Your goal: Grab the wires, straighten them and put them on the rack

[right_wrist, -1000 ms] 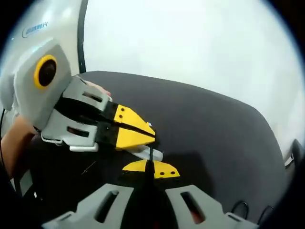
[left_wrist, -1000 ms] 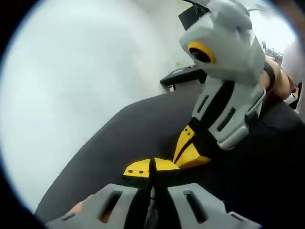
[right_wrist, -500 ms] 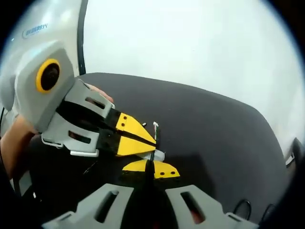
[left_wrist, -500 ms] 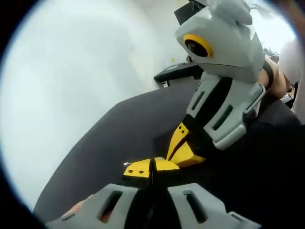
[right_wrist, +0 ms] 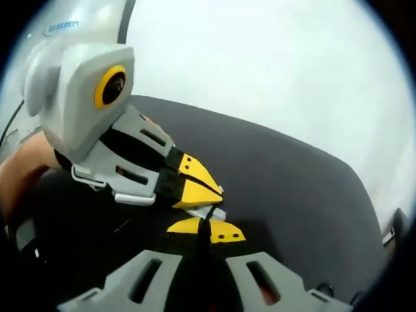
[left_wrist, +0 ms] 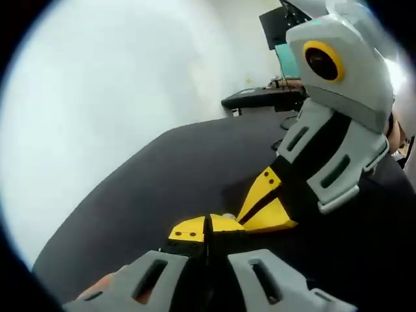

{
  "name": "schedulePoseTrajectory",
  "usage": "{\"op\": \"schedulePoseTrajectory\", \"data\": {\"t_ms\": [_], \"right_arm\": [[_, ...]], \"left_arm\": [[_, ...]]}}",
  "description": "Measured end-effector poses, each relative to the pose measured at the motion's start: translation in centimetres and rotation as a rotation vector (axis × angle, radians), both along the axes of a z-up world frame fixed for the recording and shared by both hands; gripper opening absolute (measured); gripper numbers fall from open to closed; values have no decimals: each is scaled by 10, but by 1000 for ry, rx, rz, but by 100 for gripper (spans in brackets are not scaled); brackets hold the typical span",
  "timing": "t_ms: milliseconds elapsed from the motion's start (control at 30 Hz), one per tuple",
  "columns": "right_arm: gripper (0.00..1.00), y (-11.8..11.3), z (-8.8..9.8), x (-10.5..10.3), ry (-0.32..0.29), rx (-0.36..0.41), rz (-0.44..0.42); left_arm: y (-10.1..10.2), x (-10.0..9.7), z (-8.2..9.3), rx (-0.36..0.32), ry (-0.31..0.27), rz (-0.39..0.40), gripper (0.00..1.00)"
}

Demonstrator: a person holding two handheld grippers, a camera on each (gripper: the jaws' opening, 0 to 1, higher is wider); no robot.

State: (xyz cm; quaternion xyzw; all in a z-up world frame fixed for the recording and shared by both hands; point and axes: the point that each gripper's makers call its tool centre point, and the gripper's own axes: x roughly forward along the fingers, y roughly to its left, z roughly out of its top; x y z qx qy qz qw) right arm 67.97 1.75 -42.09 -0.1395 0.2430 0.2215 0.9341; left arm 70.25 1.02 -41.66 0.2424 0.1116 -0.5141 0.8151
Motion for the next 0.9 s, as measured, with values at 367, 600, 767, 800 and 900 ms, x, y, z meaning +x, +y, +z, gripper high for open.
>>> {"op": "schedulePoseTrajectory", "data": {"t_ms": [367, 600, 767, 800, 900], "right_arm": [[0, -18, 19, 16, -92, 72, 11], [0, -7, 21, 20, -91, 130, 13], [0, -5, 11, 20, -53, 145, 16], [0, -5, 11, 20, -49, 149, 15], [0, -6, 9, 20, -36, 160, 12]], "left_arm": [[1, -2, 0, 7, -8, 2, 3], [0, -3, 0, -22, 7, -7, 4], [1, -1, 0, -62, 48, 3, 4], [1, -1, 0, -63, 52, 6, 4], [-1, -4, -1, -54, 48, 8, 4]]}}
